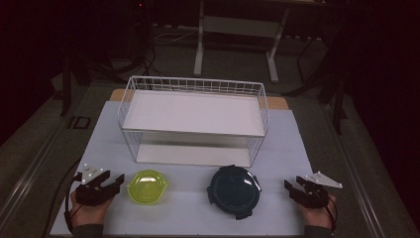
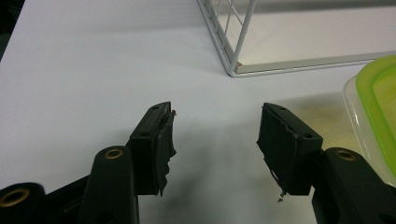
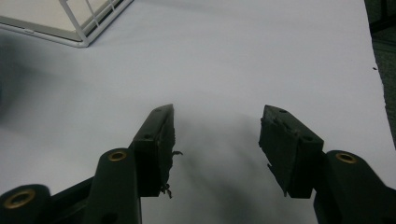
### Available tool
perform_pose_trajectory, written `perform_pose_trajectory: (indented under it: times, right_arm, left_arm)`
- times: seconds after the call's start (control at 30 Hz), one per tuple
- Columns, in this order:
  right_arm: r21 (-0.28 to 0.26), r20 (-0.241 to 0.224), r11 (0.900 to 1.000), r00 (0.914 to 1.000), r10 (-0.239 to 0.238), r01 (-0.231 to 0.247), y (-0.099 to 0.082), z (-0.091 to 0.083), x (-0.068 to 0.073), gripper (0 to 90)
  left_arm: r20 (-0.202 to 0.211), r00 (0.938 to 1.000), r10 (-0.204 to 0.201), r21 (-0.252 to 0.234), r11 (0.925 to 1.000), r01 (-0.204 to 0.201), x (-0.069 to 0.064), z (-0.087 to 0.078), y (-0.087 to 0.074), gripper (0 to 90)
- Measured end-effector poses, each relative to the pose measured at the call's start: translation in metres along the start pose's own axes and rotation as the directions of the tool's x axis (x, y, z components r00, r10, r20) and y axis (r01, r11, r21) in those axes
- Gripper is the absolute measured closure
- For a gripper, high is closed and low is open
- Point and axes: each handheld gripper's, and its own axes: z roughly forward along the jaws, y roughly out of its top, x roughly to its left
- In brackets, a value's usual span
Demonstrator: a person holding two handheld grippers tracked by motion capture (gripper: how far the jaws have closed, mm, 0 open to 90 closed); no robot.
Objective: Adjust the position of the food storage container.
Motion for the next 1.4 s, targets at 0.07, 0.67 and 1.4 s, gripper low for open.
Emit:
perform_pose_trajectory:
  times: [0.07,0.67,1.4]
  right_arm:
    - [0.005,-0.003,1.0000,1.0000,-0.007,0.007,0.000,0.000,0.001,43.8]
    - [0.004,-0.023,0.9993,0.9990,-0.037,0.037,0.001,-0.003,0.006,48.7]
    - [-0.017,-0.206,0.9892,0.9675,-0.146,0.146,0.010,-0.013,0.041,89.7]
  left_arm:
    - [0.005,1.0000,0.000,-0.002,1.0000,0.000,0.000,0.000,0.000,47.2]
    - [0.036,0.9993,0.008,-0.016,0.9998,-0.008,0.000,-0.002,0.001,51.1]
    - [0.032,0.9992,0.023,-0.040,0.9990,-0.021,-0.001,-0.006,0.001,47.0]
